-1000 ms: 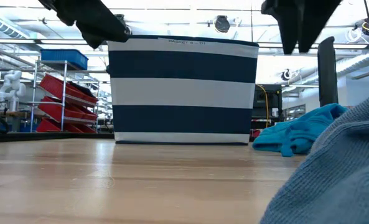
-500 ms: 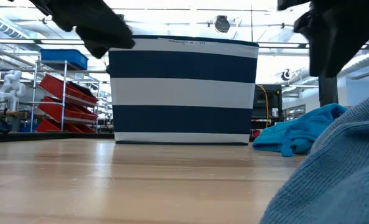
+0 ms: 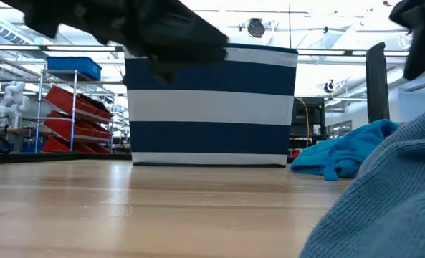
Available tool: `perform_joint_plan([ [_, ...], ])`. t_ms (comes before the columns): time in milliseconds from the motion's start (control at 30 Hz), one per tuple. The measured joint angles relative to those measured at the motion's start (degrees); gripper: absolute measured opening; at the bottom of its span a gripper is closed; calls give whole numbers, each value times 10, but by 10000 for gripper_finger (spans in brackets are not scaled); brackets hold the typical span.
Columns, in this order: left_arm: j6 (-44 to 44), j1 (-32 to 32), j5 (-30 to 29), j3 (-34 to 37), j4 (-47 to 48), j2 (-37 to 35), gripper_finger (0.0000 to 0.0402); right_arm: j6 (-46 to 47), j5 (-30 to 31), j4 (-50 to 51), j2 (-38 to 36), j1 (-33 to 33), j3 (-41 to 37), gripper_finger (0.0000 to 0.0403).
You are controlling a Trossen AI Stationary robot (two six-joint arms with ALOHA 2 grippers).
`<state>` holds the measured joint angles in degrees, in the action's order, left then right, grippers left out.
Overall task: Sort clothes
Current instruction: Put the blue shorts into the blue laundry organizer
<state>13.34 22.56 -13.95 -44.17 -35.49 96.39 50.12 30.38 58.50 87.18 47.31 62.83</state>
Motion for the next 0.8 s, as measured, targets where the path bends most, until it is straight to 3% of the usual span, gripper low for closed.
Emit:
perform_joint_plan([
  [233,27,-17,-1,-84,-5,72,107,-2,83,0,0,44,0,226],
  [567,24,-36,-3,-147,1,103,107,-58,87,0,0,55,0,226],
  [800,32,-38,-56,-149,-42,102,107,-107,86,-9,0,47,0,226],
])
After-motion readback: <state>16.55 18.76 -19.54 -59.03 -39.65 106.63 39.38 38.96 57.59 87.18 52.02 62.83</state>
